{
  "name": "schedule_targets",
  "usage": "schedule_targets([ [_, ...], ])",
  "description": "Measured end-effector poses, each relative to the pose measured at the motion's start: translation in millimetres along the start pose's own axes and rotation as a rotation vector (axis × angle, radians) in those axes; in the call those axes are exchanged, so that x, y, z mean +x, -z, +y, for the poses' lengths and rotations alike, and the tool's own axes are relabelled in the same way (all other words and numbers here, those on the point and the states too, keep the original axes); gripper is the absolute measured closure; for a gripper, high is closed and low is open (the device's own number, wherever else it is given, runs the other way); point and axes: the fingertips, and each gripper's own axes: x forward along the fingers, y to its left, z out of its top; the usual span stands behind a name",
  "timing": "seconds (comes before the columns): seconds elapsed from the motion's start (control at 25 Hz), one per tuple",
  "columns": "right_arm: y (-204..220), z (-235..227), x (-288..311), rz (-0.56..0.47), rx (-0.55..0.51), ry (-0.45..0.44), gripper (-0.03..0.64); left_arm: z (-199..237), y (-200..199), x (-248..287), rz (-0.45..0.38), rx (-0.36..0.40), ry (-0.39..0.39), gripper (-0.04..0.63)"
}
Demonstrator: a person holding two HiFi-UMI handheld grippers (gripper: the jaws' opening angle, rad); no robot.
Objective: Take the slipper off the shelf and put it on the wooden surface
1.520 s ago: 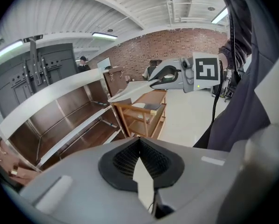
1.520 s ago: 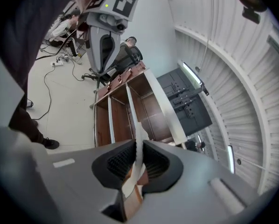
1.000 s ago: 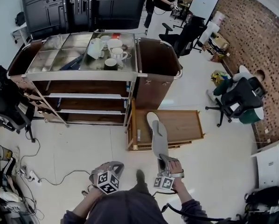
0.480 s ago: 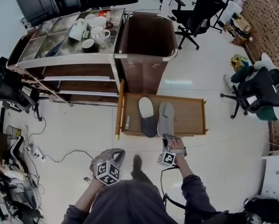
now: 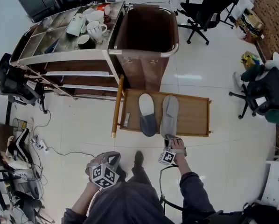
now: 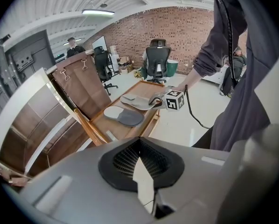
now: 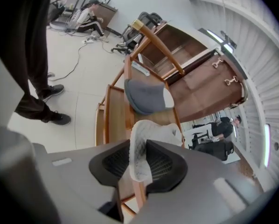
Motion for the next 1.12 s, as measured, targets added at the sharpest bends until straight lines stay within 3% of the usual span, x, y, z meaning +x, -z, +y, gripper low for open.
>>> schedule_targets([
  [0.16, -3, -11, -7, -0.038, 0.128, 0.039, 0.474, -8, 1, 5, 0.011, 0.001, 0.01, 0.58],
  [0.44, 3, 8, -15, -0.008, 0.2, -0.029, 0.333, -23, 5, 7, 0.024, 0.029, 0.036, 0.58],
  [0.6, -10, -12, -46, -0.032, 0.287, 0.046, 0.334, -21, 6, 4, 0.014, 0.042, 0.024, 0.58],
  [0.68, -22, -27, -78, -0.06, 0.343, 0.123, 0.425, -22, 7, 2, 0.001, 0.045, 0.017, 0.58],
  [0.76, -37, -39, -117, -0.104, 0.398, 0.199, 0.591, -28, 10, -1, -0.013, 0.044, 0.018, 0.58],
  [0.8, -47, -42, -137, -0.137, 0.424, 0.227, 0.615, -33, 13, -3, -0.019, 0.045, 0.022, 0.58],
  [0.96, -98, -49, -219, -0.29, 0.468, 0.314, 0.615, -62, 25, -18, -0.049, 0.073, 0.048, 0.58],
  [1.12, -133, -43, -283, -0.327, 0.438, 0.397, 0.615, -94, 41, -42, -0.108, 0.1, 0.035, 0.58],
])
